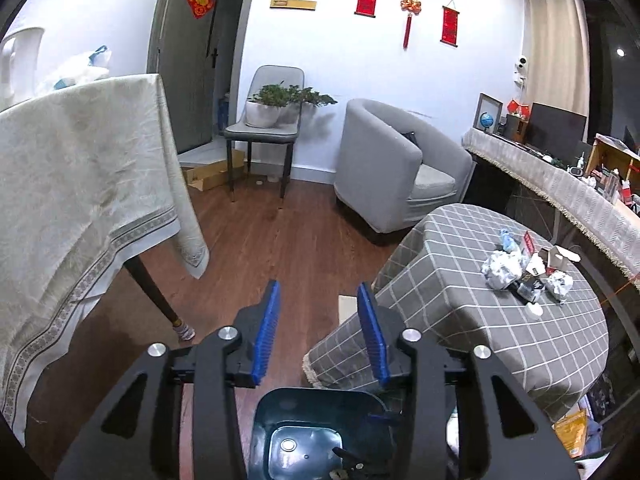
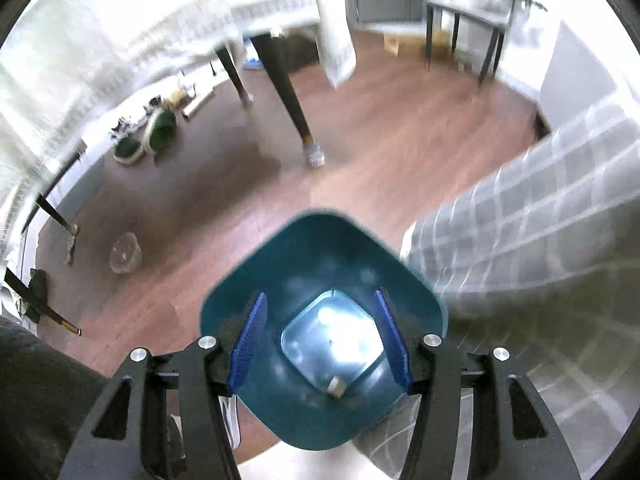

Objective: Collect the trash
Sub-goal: 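Move both open tools back over the table toward the paper balls, then grasp a crumpled white paper with the left tool while the right tool grasps another paper ball, then carry both paper balls to the teal bin while the left tool releases its paper inside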

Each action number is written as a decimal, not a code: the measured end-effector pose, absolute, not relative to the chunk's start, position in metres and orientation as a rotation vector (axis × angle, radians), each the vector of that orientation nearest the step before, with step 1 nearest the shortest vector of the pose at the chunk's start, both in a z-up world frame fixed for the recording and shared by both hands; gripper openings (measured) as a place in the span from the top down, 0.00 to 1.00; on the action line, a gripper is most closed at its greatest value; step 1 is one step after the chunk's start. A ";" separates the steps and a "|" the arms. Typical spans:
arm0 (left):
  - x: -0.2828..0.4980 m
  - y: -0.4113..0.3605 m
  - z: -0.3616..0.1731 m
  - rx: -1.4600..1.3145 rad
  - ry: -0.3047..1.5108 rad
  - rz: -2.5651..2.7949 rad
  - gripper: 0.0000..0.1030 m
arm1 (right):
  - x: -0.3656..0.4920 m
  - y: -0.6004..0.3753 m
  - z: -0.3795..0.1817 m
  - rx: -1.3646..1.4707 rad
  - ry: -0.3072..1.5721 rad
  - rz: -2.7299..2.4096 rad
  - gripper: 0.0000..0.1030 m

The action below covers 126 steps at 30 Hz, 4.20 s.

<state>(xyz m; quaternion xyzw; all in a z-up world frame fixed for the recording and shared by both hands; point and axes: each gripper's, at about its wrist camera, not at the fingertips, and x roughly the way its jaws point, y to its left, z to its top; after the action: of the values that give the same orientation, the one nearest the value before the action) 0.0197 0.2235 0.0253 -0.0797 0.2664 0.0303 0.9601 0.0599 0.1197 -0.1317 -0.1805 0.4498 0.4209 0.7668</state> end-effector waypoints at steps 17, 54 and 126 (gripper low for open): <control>0.052 0.171 0.034 -0.188 0.486 0.017 0.28 | 0.082 0.004 -0.026 -0.222 0.691 0.825 0.37; 0.167 0.026 -0.028 -0.217 0.676 -0.192 0.21 | 0.164 -0.209 -0.015 -0.003 0.661 0.418 0.14; 0.058 0.155 -0.095 -0.119 0.881 -0.003 0.58 | 0.110 -0.071 -0.006 0.003 0.655 0.610 0.45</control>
<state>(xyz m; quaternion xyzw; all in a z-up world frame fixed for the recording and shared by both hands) 0.0583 0.1551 -0.0949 -0.0576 0.4261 -0.0014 0.9029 0.1099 -0.0708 -0.0062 0.0014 0.3166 0.2951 0.9015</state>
